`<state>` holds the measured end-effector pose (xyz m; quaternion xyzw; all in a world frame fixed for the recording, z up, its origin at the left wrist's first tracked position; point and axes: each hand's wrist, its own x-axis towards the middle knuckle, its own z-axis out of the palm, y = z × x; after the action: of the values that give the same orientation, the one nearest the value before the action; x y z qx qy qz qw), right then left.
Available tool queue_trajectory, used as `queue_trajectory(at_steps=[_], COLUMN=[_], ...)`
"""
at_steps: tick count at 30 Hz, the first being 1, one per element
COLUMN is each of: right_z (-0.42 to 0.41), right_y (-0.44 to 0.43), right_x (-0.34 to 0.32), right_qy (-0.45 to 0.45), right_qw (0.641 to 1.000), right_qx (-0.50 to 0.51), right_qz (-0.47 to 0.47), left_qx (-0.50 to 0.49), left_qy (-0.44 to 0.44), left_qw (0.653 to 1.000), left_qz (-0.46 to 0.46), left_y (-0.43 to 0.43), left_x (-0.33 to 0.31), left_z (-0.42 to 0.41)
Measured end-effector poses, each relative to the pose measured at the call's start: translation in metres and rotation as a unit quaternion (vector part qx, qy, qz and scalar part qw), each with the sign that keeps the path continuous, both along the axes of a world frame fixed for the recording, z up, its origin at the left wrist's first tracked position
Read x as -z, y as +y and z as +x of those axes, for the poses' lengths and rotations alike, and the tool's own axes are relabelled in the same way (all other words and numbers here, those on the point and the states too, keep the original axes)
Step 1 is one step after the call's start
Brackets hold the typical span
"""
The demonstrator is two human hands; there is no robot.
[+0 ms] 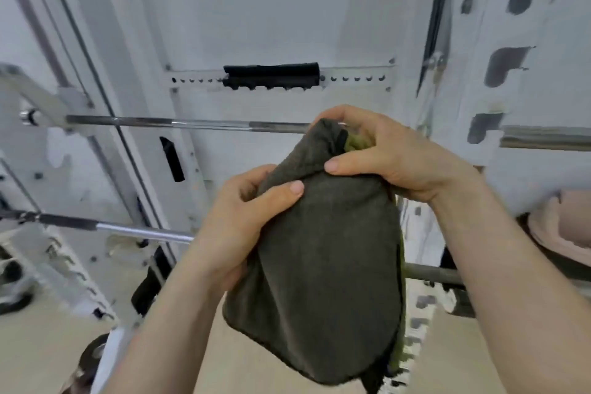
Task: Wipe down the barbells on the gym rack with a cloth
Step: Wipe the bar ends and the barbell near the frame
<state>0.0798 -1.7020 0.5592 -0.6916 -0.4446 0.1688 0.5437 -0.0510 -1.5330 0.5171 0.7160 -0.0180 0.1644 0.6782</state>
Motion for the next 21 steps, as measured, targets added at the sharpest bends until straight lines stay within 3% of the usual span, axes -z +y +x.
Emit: queue_trajectory(at_steps=[3, 6, 10, 12, 14, 17, 21], right_z=[-0.029, -0.055, -0.075, -0.08, -0.083, -0.088, -0.09], right_y=[0.076, 0.145, 0.229, 0.268, 0.308, 0.373, 0.471], right_x=[0.017, 0.038, 0.086, 0.114, 0.136, 0.151, 0.149], right_qy=[-0.098, -0.176, -0.258, -0.17, -0.007, 0.177, 0.294], right_qw=[0.989, 0.972, 0.944, 0.965, 0.983, 0.966, 0.945], right_qx=[0.011, 0.003, 0.033, 0.016, -0.003, -0.033, -0.069], right_qz=[-0.107, -0.155, -0.204, -0.199, -0.182, -0.184, -0.123], left_qx=[-0.091, -0.197, -0.318, -0.348, -0.368, -0.407, -0.417], left_qy=[-0.001, 0.0, -0.003, 0.01, 0.036, 0.084, 0.156], left_qw=[0.996, 0.977, 0.946, 0.934, 0.924, 0.904, 0.89], left_qz=[-0.001, 0.078, 0.062, 0.076, 0.094, 0.106, 0.099], left_y=[0.06, 0.115, 0.181, 0.211, 0.244, 0.303, 0.381], left_x=[0.007, 0.013, 0.024, 0.032, 0.044, 0.061, 0.079], left_z=[-0.053, -0.093, -0.134, -0.147, -0.156, -0.167, -0.179])
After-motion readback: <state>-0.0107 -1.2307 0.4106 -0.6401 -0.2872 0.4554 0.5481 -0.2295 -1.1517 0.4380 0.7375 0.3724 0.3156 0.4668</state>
